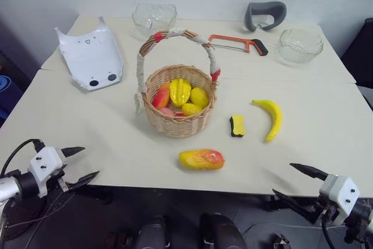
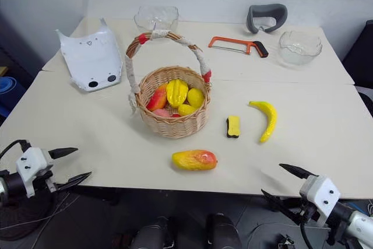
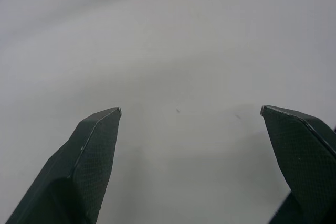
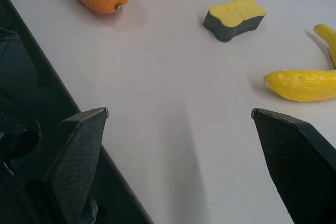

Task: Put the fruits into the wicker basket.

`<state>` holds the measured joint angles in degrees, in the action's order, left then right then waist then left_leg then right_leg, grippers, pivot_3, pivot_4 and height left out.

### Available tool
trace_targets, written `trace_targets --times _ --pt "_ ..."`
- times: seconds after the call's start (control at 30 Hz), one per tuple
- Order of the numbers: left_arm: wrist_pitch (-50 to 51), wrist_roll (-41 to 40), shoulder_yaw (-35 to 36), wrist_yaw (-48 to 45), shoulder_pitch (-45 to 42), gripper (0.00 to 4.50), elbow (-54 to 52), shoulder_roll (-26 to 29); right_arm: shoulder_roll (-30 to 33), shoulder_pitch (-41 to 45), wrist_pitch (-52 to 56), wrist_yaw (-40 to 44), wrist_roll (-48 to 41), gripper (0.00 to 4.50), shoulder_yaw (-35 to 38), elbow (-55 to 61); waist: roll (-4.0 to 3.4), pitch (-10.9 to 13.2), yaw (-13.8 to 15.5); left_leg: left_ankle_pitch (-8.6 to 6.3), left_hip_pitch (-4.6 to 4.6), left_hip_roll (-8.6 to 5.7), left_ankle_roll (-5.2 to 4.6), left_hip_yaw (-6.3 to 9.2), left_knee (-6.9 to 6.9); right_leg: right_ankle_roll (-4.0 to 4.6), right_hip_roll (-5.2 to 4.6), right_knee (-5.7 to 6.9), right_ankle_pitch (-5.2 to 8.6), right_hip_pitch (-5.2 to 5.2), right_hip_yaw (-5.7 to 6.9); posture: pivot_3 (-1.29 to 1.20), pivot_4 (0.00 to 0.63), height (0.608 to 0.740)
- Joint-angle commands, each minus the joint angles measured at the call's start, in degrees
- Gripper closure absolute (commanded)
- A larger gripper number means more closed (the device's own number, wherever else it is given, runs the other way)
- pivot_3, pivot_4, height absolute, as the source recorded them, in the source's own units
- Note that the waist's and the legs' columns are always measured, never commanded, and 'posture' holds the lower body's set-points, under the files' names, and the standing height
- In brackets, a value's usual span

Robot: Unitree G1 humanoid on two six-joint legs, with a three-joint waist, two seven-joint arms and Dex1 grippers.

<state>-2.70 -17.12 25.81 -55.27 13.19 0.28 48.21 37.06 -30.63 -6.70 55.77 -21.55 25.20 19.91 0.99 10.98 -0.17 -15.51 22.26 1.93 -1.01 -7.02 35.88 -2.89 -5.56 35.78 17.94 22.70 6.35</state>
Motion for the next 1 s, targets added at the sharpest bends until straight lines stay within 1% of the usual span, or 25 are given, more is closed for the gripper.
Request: trace_targets --times 0.03,0.17,0.23,0.3,0.4,0.43,0.47,0.5,0.53,0.6,0.67,0.7,0.77,0.8,0.87,1.0 --pt "0.2 0.7 0.6 1.3 -0.3 0.0 -0.5 0.3 0.4 -1.1 1.3 -0.1 -1.3 0.01 0.7 1.0 0.0 0.0 0.0 0.0 0.0 0.0 0.0 0.0 0.0 0.0 0.0 0.01 0.0 0.0 0.0 0.0 0.15 0.74" --pt "1.9 -0.5 1.6 0.6 0.3 0.0 -1.0 0.7 -0.3 -2.2 3.7 -1.2 -2.4 0.01 1.1 3.1 0.0 0.0 0.1 0.0 0.0 0.0 0.0 0.0 0.0 0.0 0.0 0.04 0.0 0.01 0.01 0.0 0.15 0.74" --pt "4.7 -0.3 0.7 0.3 0.2 0.0 -2.1 1.7 0.0 -1.6 8.1 -3.2 -4.8 0.01 0.6 6.9 0.0 0.0 0.0 0.0 0.0 0.0 0.0 0.0 0.04 0.0 0.0 0.04 0.0 0.01 0.0 0.0 0.15 0.74" --pt "8.4 -3.5 -0.8 -1.7 -0.1 0.0 -7.6 2.1 2.2 2.3 14.8 -6.0 -7.3 0.01 -0.8 11.8 0.0 0.0 -0.1 0.0 -0.01 0.01 0.0 0.0 0.05 0.01 0.0 0.09 0.0 0.01 -0.02 0.0 0.15 0.74" --pt "15.0 -10.9 -3.1 -1.4 -4.3 0.0 -18.0 1.2 6.3 11.7 28.9 -11.3 -13.7 0.01 -4.8 16.9 -0.01 0.0 -0.1 0.02 0.0 0.03 -0.01 0.01 0.12 0.11 -0.01 0.07 0.0 -0.02 -0.11 0.0 0.15 0.74" --pt "17.1 -12.3 -4.4 -0.9 -5.7 0.0 -20.8 1.2 6.8 15.6 33.2 -13.7 -15.5 0.01 -6.6 17.9 -0.01 0.0 -0.1 0.05 0.04 0.03 -0.05 0.02 0.17 0.23 -0.01 0.05 0.05 -0.03 -0.16 0.0 0.15 0.74" --pt "19.7 -14.0 -5.8 -0.3 -6.9 0.0 -23.2 1.0 6.3 19.6 36.3 -16.0 -16.5 0.01 -9.0 18.2 -0.01 0.0 -0.1 0.07 0.04 0.02 -0.06 0.02 0.16 0.66 -0.01 0.03 0.29 -0.02 -0.19 0.0 0.15 0.74" --pt "21.5 -15.4 -6.8 -0.2 -7.5 0.0 -24.7 0.9 5.2 23.1 39.8 -19.6 -15.9 0.01 -11.4 17.9 0.0 0.0 -0.1 0.1 -0.01 0.03 -0.03 0.03 0.15 0.93 -0.01 0.05 0.44 -0.04 -0.18 0.0 0.15 0.74" --pt "23.0 -16.3 -7.6 -0.1 -8.0 0.0 -25.8 0.8 4.1 26.6 44.1 -23.9 -14.6 0.01 -13.9 17.2 -0.01 0.0 -0.1 0.13 -0.02 0.02 0.0 0.04 0.15 0.85 0.0 0.11 0.4 -0.04 -0.16 0.0 0.15 0.74" --pt "24.7 -17.0 -8.5 0.6 -8.3 0.0 -26.7 0.0 0.5 31.9 50.2 -31.3 -12.2 0.01 -17.3 14.5 -0.01 0.0 -0.1 0.15 0.02 -0.01 0.13 0.05 0.07 0.11 0.02 0.21 0.0 0.09 -0.12 0.0 0.15 0.74" --pt "25.2 -16.8 -9.1 1.3 -8.3 0.0 -27.1 -0.6 -4.2 36.8 50.1 -37.5 -7.5 0.01 -20.2 10.4 -0.01 0.0 -0.2 0.27 0.12 0.01 0.1 0.05 0.06 0.12 0.1 0.29 0.06 0.24 -0.1 0.0 0.15 0.74" --pt "25.3 -16.7 -9.4 1.3 -8.4 0.0 -27.2 -0.8 -6.1 38.7 50.5 -39.9 -5.7 0.01 -20.9 8.6 -0.02 0.0 -0.3 0.35 0.19 0.06 0.28 0.02 0.1 0.14 0.16 0.33 0.07 0.34 -0.09 0.0 0.15 0.74" --pt "27.1 -17.4 -10.3 1.0 -7.8 0.0 -28.2 -0.6 -8.6 42.0 51.1 -44.9 -0.7 0.01 -22.4 3.6 -0.01 0.0 -0.3 0.41 0.62 0.02 0.28 -0.04 0.22 0.13 0.17 0.57 0.07 0.79 -0.1 0.0 0.15 0.74" --pt "27.8 -17.8 -10.7 0.6 -7.4 0.0 -28.6 -0.4 -9.5 42.9 51.1 -45.6 0.3 0.01 -22.7 1.7 -0.01 0.0 -0.3 0.44 0.79 -0.02 0.25 -0.05 0.32 0.13 0.16 0.69 0.07 0.97 -0.1 0.0 0.15 0.74" --pt "28.9 -18.7 -11.1 0.3 -6.4 0.0 -30.5 -0.3 -10.2 44.5 49.9 -45.6 2.5 0.01 -24.0 -2.1 -0.01 0.0 -0.2 0.47 0.85 -0.05 0.21 -0.05 0.41 0.09 0.15 0.73 0.05 0.98 -0.11 0.0 0.15 0.74" --pt "29.5 -18.5 -12.0 0.8 -6.4 0.0 -32.0 -0.9 -12.7 48.8 53.6 -44.9 2.4 0.01 -25.0 -6.8 0.04 0.0 -0.2 0.56 0.81 -0.07 0.0 -0.04 0.52 -0.09 0.14 0.7 -0.06 0.85 -0.14 0.0 0.15 0.74"
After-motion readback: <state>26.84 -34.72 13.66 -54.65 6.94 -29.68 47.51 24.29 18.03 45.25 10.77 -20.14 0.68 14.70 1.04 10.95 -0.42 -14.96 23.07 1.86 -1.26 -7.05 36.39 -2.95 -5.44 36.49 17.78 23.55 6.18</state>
